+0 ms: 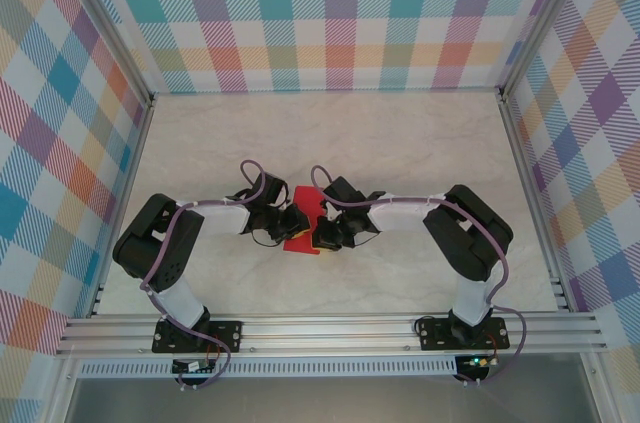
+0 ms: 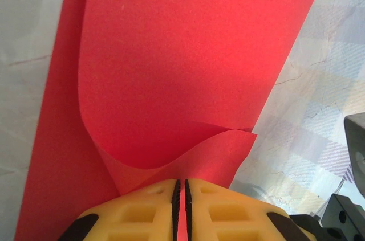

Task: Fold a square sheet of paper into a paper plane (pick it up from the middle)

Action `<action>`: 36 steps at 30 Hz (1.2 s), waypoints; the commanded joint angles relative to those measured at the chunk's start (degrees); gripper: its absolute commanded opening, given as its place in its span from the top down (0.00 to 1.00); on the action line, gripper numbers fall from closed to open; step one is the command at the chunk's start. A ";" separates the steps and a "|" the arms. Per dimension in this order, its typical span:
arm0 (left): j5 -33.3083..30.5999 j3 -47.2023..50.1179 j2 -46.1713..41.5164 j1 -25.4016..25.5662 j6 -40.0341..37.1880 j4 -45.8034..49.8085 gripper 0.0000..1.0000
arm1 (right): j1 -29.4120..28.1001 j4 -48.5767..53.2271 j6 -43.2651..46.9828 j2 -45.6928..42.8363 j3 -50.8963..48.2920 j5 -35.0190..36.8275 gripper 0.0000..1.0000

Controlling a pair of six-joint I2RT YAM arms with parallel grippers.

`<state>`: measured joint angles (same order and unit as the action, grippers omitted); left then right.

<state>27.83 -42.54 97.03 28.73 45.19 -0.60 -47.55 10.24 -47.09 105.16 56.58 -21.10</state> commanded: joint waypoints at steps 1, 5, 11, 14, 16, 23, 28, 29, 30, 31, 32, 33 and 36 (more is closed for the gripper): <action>-1.99 1.08 0.84 0.01 -0.73 2.57 0.86 | -0.53 2.19 1.21 -1.37 0.91 -0.79 0.92; -2.00 1.07 0.87 0.01 -0.74 2.55 0.86 | -0.61 3.06 1.28 -0.84 0.55 -0.83 0.92; -2.20 1.06 0.91 0.05 -0.80 2.70 0.86 | -0.61 6.14 2.05 -0.33 0.13 0.82 0.92; -2.18 0.98 1.04 0.01 -0.80 2.71 0.86 | -0.62 7.04 2.26 -0.27 -0.31 0.82 0.92; -2.08 1.02 0.99 0.01 -0.76 2.71 0.86 | -0.61 7.18 2.40 -0.22 -0.67 0.64 0.92; -2.19 1.02 1.03 0.01 -0.80 2.84 0.86 | -0.61 8.96 2.75 -0.90 -1.03 0.80 0.92; -2.19 0.93 0.93 0.01 -0.79 2.90 0.86 | -0.62 9.96 3.79 -1.84 0.01 -0.28 0.92; -2.17 0.89 0.96 0.03 -0.81 2.91 0.86 | -0.64 10.51 4.08 -1.89 0.28 -0.38 0.92; -2.17 0.93 0.90 0.01 -0.80 2.97 0.86 | -0.64 11.03 4.20 -1.89 0.54 -0.39 0.92; -2.17 0.86 0.87 0.01 -0.80 3.05 0.86 | -0.61 11.64 4.37 -2.09 0.72 -0.11 0.92; -2.15 0.80 0.87 0.01 -0.86 3.06 0.86 | -0.62 11.73 4.42 -2.54 0.73 0.24 0.92; -2.09 0.85 0.88 0.01 -0.87 3.06 0.86 | -0.61 11.78 4.46 -2.98 0.79 0.60 0.92; -1.92 0.75 0.85 0.01 -0.89 2.92 0.86 | -0.64 11.22 4.42 -4.99 1.93 3.02 0.92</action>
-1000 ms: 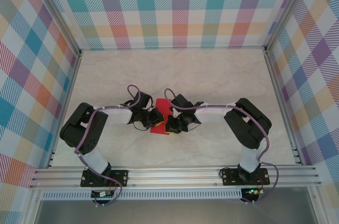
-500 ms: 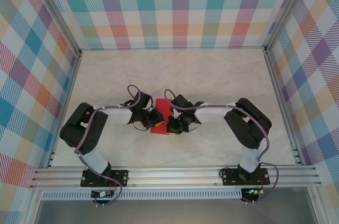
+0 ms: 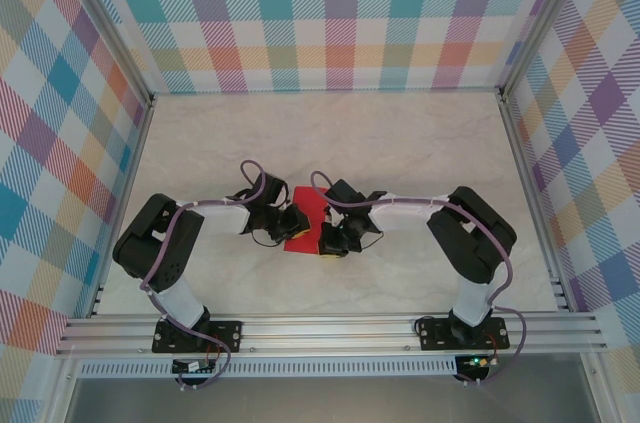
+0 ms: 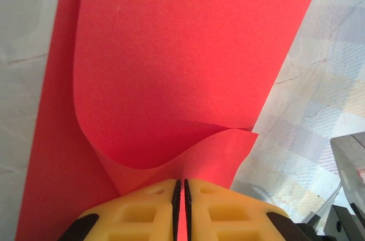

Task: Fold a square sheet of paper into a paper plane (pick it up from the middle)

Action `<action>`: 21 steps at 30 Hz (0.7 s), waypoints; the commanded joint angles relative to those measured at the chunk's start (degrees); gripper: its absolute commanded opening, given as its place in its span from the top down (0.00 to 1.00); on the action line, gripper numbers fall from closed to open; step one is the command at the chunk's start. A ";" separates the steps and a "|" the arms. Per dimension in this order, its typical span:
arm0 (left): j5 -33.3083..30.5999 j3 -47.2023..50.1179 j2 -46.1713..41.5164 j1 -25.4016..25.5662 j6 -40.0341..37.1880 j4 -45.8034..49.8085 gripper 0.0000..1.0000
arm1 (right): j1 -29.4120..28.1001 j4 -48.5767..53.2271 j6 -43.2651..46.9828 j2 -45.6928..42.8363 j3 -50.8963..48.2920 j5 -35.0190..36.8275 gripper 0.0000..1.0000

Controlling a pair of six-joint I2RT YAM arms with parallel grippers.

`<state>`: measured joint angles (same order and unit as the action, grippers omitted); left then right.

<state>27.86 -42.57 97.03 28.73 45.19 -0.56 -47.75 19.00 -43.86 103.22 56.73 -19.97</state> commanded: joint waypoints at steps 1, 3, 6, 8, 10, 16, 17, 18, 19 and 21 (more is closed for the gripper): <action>-1.93 0.74 0.79 0.01 -0.87 2.93 0.86 | -0.43 1.53 0.91 -3.60 1.97 2.60 0.92; -1.93 0.90 0.79 0.05 -0.89 2.84 0.86 | -0.42 -0.35 0.26 -3.76 2.32 3.49 0.92; -1.93 0.89 0.79 0.01 -0.89 2.87 0.86 | -0.48 -2.15 -0.42 -1.96 3.40 3.05 0.92; -1.85 0.90 0.79 0.01 -0.89 2.83 0.86 | -0.42 -2.90 -0.61 -0.25 4.15 2.53 0.92; -1.84 0.87 0.79 0.05 -0.87 2.84 0.86 | -0.42 -3.36 -0.62 0.89 4.68 2.11 0.92; -1.67 0.86 0.61 0.02 -0.82 2.46 0.86 | -0.46 -3.27 -0.44 3.39 4.51 0.98 0.92; -1.68 0.90 0.49 0.01 -0.88 2.34 0.86 | -0.42 -3.32 -0.44 3.72 4.16 0.98 0.92; -1.67 0.89 0.52 0.01 -0.87 2.37 0.86 | -0.42 -3.03 -0.45 3.92 3.86 1.28 0.92; -1.68 0.82 0.39 0.01 -0.80 2.39 0.86 | -0.42 -2.76 -0.44 4.14 3.59 1.48 0.92; -1.69 0.58 0.19 0.01 -0.80 2.36 0.86 | -0.42 -1.98 -0.10 4.45 2.98 1.94 0.92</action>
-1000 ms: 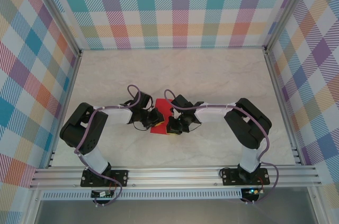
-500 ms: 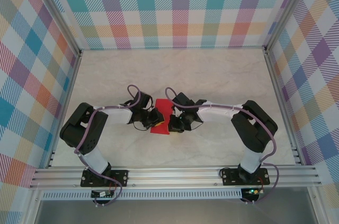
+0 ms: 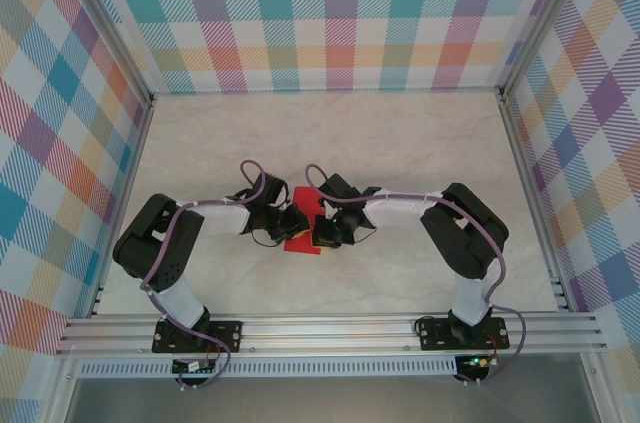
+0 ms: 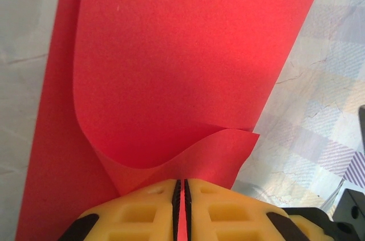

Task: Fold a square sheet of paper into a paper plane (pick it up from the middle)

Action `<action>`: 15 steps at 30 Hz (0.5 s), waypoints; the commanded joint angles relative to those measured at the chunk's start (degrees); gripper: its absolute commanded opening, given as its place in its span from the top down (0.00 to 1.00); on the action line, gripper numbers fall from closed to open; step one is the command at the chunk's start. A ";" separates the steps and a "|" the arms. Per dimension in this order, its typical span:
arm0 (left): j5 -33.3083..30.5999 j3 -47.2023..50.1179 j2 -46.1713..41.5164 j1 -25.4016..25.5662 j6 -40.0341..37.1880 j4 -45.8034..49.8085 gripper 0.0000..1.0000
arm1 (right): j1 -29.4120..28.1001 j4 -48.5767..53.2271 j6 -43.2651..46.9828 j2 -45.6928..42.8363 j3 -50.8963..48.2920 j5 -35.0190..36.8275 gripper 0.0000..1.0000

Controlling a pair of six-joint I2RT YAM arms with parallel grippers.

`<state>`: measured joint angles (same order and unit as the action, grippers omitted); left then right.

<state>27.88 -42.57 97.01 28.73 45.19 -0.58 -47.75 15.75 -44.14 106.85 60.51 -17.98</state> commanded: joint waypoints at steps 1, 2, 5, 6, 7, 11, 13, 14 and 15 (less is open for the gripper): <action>-1.70 0.43 0.11 0.01 -0.80 2.51 0.86 | -0.42 1.71 0.36 0.87 -0.99 0.40 0.92; -1.73 0.29 -0.15 0.04 -0.80 2.58 0.86 | -0.42 2.28 0.58 0.82 -1.26 0.86 0.92; -2.12 -0.23 -0.76 -0.21 -1.13 3.02 0.86 | -0.40 3.94 1.15 0.67 -1.69 2.23 0.92; -2.21 -0.45 -0.92 -0.33 -1.26 3.04 0.86 | -0.40 4.18 1.24 0.57 -1.84 2.46 0.92; -2.22 -0.59 -0.95 -0.48 -1.34 3.04 0.86 | -0.37 4.26 1.24 0.59 -1.96 2.57 0.92; -2.60 -1.45 -0.49 -1.30 -2.29 3.37 0.85 | -0.33 4.78 1.25 0.53 -2.58 2.77 0.93; -2.89 -1.75 -0.26 -1.72 -3.03 3.79 0.85 | -0.37 5.01 1.25 0.60 -2.77 3.03 0.93; -3.08 -2.01 -0.11 -2.05 -3.33 4.12 0.85 | -0.36 5.22 1.17 0.64 -2.85 3.12 0.93; -3.26 -2.16 0.00 -2.33 -3.81 4.36 0.85 | -0.33 5.49 1.16 0.80 -2.85 3.27 0.93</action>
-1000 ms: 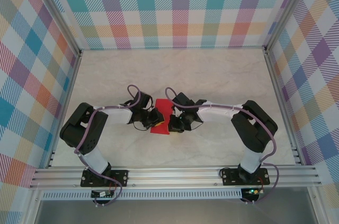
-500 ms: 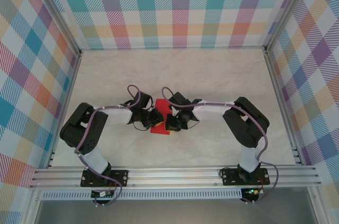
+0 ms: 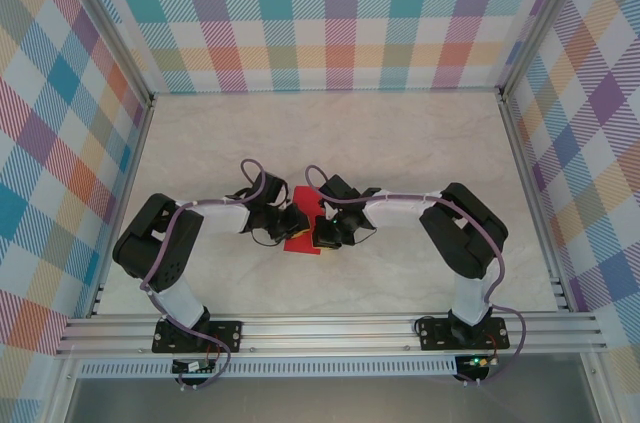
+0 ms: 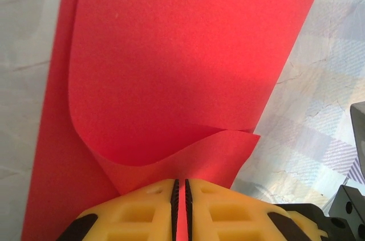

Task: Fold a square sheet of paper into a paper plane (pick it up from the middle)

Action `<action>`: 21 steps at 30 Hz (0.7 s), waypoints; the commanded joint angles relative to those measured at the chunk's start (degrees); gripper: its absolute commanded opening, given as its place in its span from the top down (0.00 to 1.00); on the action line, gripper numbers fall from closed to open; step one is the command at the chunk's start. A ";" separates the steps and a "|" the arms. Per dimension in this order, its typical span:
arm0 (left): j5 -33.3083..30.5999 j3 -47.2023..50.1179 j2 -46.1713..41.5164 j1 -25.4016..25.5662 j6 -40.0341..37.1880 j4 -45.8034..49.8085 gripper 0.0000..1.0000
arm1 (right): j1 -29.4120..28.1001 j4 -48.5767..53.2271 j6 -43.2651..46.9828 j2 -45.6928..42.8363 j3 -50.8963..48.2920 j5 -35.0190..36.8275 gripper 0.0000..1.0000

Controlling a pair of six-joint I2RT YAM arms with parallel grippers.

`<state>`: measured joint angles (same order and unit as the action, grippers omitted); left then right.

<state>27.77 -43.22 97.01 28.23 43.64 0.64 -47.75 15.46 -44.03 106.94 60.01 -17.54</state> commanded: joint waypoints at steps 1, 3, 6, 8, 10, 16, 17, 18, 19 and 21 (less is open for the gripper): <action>-3.33 -1.74 0.12 -2.10 -2.51 3.20 0.85 | -0.41 6.07 1.05 0.81 -2.35 2.87 0.93; -3.59 -2.18 0.58 -2.76 -3.27 3.65 0.85 | -0.33 6.66 1.05 1.09 -2.26 3.11 0.93; -3.60 -2.58 1.22 -3.85 -4.38 3.95 0.85 | -0.34 7.56 1.13 1.36 -2.18 3.34 0.93; -3.78 -3.00 1.71 -4.89 -5.18 4.35 0.85 | -0.34 7.97 1.23 1.46 -2.15 3.63 0.93; -3.92 -3.27 2.01 -5.90 -5.94 4.44 0.85 | -0.35 8.24 1.32 1.61 -2.18 3.74 0.93; -5.72 -4.59 3.55 -9.38 -9.63 6.00 0.86 | -0.33 8.54 1.37 1.57 -2.26 4.00 0.93; -5.60 -4.34 3.62 -9.96 -10.16 5.93 0.85 | -0.33 8.55 1.31 1.58 -2.26 4.07 0.93; -5.09 -4.04 3.62 -10.73 -10.53 5.60 0.86 | -0.34 8.59 1.32 1.52 -2.20 4.07 0.93; -4.64 -3.93 3.41 -11.22 -10.77 5.43 0.86 | -0.35 8.54 1.25 1.52 -2.18 4.08 0.93; -3.86 -4.14 2.28 -11.86 -11.13 5.35 0.86 | -0.41 8.37 1.10 1.51 -2.18 4.10 0.93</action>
<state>27.38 -47.05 99.29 18.65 35.07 4.32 -47.75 15.73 -43.86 106.94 60.01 -17.23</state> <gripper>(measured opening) 0.144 0.074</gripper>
